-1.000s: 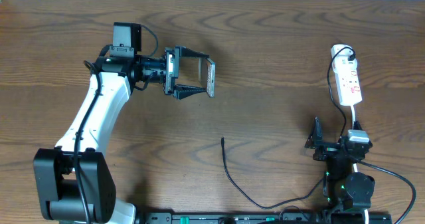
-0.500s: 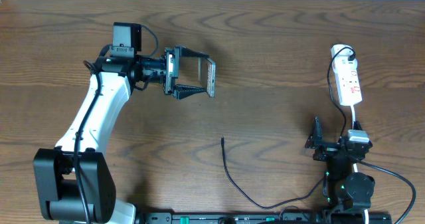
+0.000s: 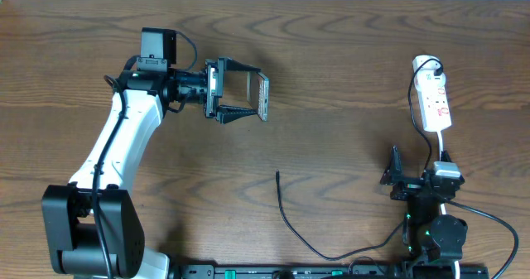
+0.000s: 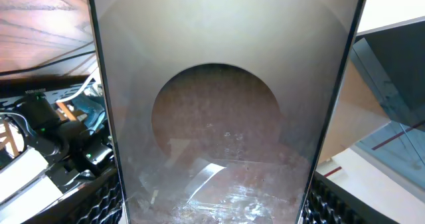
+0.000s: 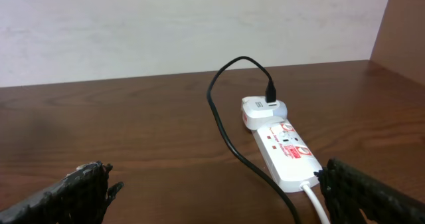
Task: Plug charger to phone and switch on socket
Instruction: 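Lift the phone with the left gripper and turn it upright, then swing the right gripper toward the phone held by the left gripper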
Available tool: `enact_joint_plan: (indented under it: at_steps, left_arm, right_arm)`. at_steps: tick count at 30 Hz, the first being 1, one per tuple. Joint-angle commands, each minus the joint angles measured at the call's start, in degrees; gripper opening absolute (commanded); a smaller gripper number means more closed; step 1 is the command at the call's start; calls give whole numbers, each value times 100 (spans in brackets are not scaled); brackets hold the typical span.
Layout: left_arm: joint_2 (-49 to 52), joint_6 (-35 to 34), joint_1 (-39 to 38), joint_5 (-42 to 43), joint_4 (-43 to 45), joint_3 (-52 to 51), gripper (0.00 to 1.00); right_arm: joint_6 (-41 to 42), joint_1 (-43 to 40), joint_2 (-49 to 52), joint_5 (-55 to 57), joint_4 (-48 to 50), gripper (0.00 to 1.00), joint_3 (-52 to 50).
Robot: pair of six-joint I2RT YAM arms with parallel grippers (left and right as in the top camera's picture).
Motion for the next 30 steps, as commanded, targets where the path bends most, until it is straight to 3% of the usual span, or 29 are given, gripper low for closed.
enact_joint_plan:
  at_steps: [1,10,16,30]
  left_arm:
    - [-136,59,0,219,31,188,7]
    - [-136,107,0,203,33,188,7]
    - [-136,813,0,-149,33,188,7]
    - [-136,2802,0,-2020,33,188,8]
  right_arm:
    - [-68,35,-13,50,-20,99,-9]
    - [-68,35,-13,50,-20,99,-9]
    - [-70,35,-13,50,-20,99,-9]
    - [-68,35,-13,50,-20,99,-9]
